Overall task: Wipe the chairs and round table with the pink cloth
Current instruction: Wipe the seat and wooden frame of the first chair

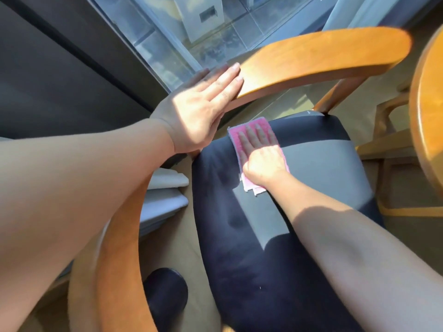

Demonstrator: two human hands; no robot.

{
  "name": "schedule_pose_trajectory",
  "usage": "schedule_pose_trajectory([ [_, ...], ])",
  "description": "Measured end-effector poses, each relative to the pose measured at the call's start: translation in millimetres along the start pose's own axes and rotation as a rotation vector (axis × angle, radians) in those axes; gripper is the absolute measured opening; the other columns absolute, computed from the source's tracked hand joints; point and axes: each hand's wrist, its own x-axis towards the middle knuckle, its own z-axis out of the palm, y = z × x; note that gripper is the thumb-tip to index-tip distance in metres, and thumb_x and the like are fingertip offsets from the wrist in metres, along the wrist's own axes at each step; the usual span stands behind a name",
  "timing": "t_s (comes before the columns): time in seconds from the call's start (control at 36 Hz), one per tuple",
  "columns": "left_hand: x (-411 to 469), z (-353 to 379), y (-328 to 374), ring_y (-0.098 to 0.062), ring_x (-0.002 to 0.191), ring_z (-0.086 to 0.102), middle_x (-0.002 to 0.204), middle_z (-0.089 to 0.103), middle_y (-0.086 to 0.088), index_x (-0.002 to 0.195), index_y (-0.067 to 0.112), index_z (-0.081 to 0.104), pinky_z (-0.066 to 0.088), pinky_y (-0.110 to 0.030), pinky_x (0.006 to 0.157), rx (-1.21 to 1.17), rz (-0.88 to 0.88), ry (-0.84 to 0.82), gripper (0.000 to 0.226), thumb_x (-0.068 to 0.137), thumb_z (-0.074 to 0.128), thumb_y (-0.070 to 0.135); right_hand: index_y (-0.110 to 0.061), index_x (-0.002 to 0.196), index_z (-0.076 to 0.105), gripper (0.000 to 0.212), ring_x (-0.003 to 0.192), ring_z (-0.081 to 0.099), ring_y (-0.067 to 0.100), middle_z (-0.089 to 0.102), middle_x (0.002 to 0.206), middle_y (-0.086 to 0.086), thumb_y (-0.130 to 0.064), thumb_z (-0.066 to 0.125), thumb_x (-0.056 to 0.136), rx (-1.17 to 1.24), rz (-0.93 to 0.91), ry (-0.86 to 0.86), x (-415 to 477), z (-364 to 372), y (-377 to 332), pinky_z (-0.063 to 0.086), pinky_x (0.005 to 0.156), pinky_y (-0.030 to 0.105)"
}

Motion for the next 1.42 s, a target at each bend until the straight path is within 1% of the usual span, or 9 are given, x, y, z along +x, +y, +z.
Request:
schedule_pose_trajectory([
  [0.11,-0.3,2.5,-1.4,-0.027,0.142,0.023,0.154,0.023,-0.012,0.147,0.006,0.027,0.018,-0.039,0.117,0.010,-0.014,0.005,0.053,0.096,0.038,0.016,-0.016,0.145,0.039,0.059,0.143,0.027,0.035,0.040,0.151,0.013,-0.039,0.010,0.099,-0.011,0.071,0.008,26.2,-11.0,4.8,0.003,0.121,0.048],
  [0.25,-0.4,4.5,-1.4,-0.026,0.141,0.024,0.154,0.024,-0.011,0.148,0.008,0.025,0.022,-0.040,0.116,0.015,-0.015,0.018,0.054,0.096,0.037,0.017,-0.015,0.153,0.027,0.057,0.148,0.016,0.034,0.026,0.159,0.012,-0.036,0.021,0.100,0.038,0.039,0.048,-7.2,-0.9,15.3,0.004,0.121,0.046],
  [0.5,0.3,-0.9,3.6,-0.031,0.140,0.027,0.155,0.022,-0.013,0.148,0.007,0.024,0.022,-0.041,0.115,0.036,-0.040,-0.025,0.054,0.096,0.037,0.018,-0.012,0.151,0.033,0.058,0.144,0.027,0.035,0.032,0.156,0.015,-0.034,0.025,0.098,0.098,0.123,0.015,-145.3,35.6,53.9,0.014,0.120,0.047],
  [0.81,84.5,0.4,16.3,-0.032,0.143,0.015,0.155,0.018,-0.016,0.148,0.006,0.020,0.013,-0.042,0.117,-0.001,0.119,-0.113,0.061,0.091,0.035,0.023,-0.010,0.147,0.040,0.057,0.143,0.030,0.035,0.037,0.153,0.015,-0.035,0.031,0.097,0.085,0.113,0.012,-152.0,41.4,57.1,0.020,0.117,0.050],
  [1.03,88.7,4.3,18.9,-0.035,0.141,0.021,0.152,0.025,-0.018,0.146,0.002,0.027,0.018,-0.043,0.115,0.015,0.146,-0.057,0.055,0.097,0.035,0.025,-0.013,0.146,0.042,0.058,0.142,0.033,0.032,0.041,0.151,0.011,-0.036,0.028,0.095,0.134,0.082,-0.025,-142.6,31.9,61.3,0.021,0.114,0.049],
  [1.19,88.7,4.8,20.1,-0.033,0.142,0.020,0.153,0.024,-0.016,0.147,0.004,0.026,0.020,-0.045,0.115,0.001,0.128,-0.065,0.054,0.098,0.029,0.027,-0.015,0.152,0.031,0.059,0.148,0.019,0.030,0.030,0.158,0.008,-0.037,0.019,0.098,0.120,0.103,-0.057,-85.5,6.7,71.8,0.003,0.121,0.046],
  [1.31,90.6,6.0,20.6,-0.033,0.142,0.021,0.153,0.025,-0.017,0.146,0.003,0.026,0.021,-0.045,0.115,0.003,0.132,-0.064,0.055,0.097,0.028,0.027,-0.015,0.137,0.051,0.059,0.133,0.040,0.035,0.054,0.139,0.011,-0.037,0.015,0.096,0.070,0.110,-0.062,-41.3,-6.7,80.1,0.011,0.118,0.049],
  [1.39,89.5,3.5,20.8,-0.034,0.142,0.021,0.153,0.025,-0.017,0.146,0.003,0.026,0.019,-0.043,0.116,-0.001,0.128,-0.072,0.055,0.097,0.024,0.029,-0.015,0.150,0.032,0.057,0.144,0.023,0.035,0.035,0.155,0.011,-0.036,0.016,0.099,-0.015,0.113,-0.070,0.6,-18.7,82.2,0.007,0.119,0.050],
  [1.42,89.3,3.5,20.6,-0.033,0.142,0.020,0.153,0.024,-0.016,0.146,0.003,0.026,0.018,-0.043,0.116,0.001,0.124,-0.073,0.056,0.097,0.023,0.029,-0.016,0.148,0.036,0.056,0.143,0.027,0.034,0.039,0.153,0.011,-0.037,0.016,0.100,-0.014,0.135,-0.068,14.9,-22.5,83.1,0.010,0.119,0.049],
])
